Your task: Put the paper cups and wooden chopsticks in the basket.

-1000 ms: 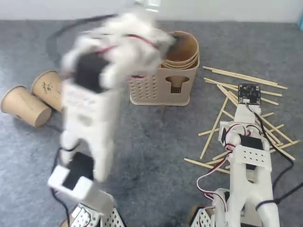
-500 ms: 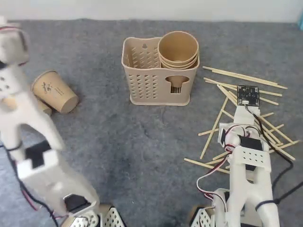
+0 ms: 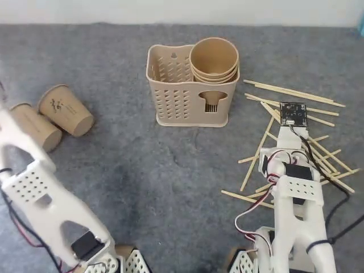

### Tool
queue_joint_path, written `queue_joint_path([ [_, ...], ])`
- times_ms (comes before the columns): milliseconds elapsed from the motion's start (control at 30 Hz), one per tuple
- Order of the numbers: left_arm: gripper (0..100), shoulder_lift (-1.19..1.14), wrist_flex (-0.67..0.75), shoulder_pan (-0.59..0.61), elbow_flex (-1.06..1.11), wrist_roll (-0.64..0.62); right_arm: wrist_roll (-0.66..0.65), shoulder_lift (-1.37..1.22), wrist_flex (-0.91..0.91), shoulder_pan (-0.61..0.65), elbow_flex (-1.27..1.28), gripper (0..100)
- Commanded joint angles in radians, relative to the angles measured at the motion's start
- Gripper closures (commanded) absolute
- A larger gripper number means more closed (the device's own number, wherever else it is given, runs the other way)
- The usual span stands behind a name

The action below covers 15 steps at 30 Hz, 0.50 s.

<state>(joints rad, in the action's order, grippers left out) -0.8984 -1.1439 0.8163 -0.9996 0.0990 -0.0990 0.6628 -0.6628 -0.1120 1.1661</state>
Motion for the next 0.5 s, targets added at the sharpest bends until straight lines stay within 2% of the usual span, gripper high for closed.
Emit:
queue_joint_path([
  [0,99,-0.021,0.023,0.015,-0.033,0.011,-0.021,0.027,0.012,0.012,-0.005,99.1],
  [167,99,-0.066,-0.089,0.031,-0.031,0.054,-0.021,0.027,0.012,0.012,-0.005,99.1],
  [300,99,-0.041,-0.298,0.018,-0.033,0.137,-0.021,0.025,0.012,0.018,-0.005,99.1],
  [467,99,0.023,-0.546,-0.018,-0.033,0.155,-0.023,0.025,0.012,0.027,-0.005,99.1],
])
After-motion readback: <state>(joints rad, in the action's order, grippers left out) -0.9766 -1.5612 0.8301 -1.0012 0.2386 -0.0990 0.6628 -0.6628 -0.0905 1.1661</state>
